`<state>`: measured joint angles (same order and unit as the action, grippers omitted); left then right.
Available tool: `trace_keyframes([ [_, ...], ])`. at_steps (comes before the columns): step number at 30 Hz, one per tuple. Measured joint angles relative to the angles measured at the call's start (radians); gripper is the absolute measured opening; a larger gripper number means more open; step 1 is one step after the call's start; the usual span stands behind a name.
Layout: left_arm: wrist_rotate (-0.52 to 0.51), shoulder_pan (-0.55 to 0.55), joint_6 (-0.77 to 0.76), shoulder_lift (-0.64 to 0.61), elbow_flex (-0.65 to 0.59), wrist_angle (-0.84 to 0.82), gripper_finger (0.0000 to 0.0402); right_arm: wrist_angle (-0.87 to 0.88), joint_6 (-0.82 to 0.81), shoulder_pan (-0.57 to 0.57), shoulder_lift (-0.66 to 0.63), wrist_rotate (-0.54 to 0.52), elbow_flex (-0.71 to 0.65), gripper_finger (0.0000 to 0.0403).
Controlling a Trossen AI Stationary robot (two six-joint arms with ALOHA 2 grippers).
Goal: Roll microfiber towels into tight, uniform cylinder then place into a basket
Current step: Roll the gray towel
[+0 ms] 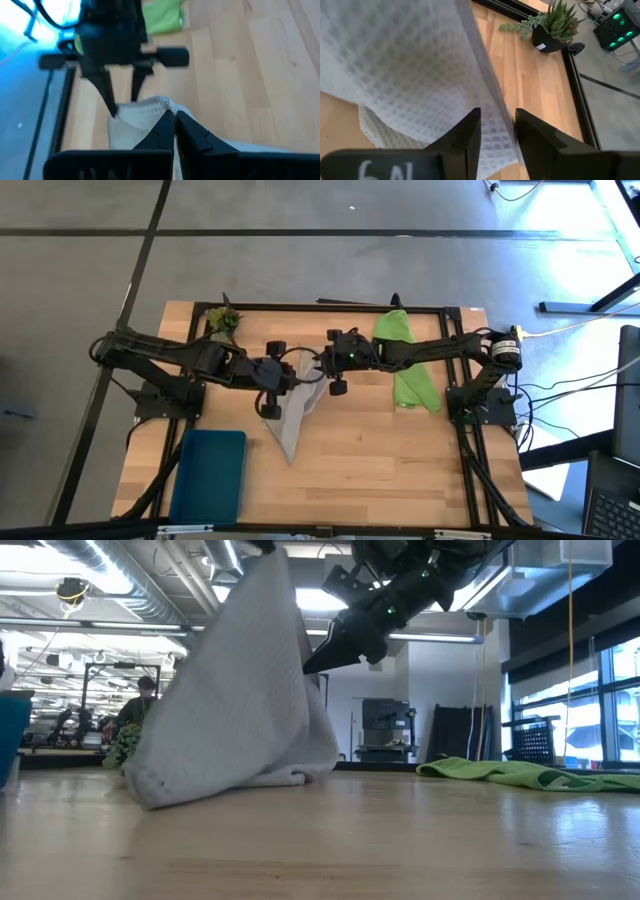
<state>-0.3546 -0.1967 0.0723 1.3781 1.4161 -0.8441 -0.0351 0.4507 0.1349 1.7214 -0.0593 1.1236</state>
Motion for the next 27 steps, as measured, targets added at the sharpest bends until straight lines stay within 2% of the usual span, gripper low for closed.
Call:
trace_keyframes([
  [6, 0.005, 0.000, 0.075, 0.000, 0.073, -0.010, 0.0000, 0.000, 0.000, 0.000, 0.000, 0.000, 0.000, 0.0122],
  [19, 0.004, -0.003, 0.065, 0.000, 0.151, -0.115, 0.0000, 0.006, 0.002, 0.040, 0.000, 0.001, 0.000, 0.0122],
  [21, 0.004, -0.006, 0.064, 0.000, 0.167, -0.124, 0.0000, 0.013, 0.012, 0.051, 0.000, 0.038, 0.000, 0.0122],
  [25, 0.005, -0.014, 0.064, 0.000, 0.185, -0.162, 0.0000, 0.021, 0.068, 0.067, 0.000, 0.199, -0.001, 0.0122],
  [27, 0.005, -0.014, 0.063, 0.002, 0.185, -0.169, 0.0000, 0.009, 0.080, 0.071, 0.000, 0.232, -0.001, 0.0122],
])
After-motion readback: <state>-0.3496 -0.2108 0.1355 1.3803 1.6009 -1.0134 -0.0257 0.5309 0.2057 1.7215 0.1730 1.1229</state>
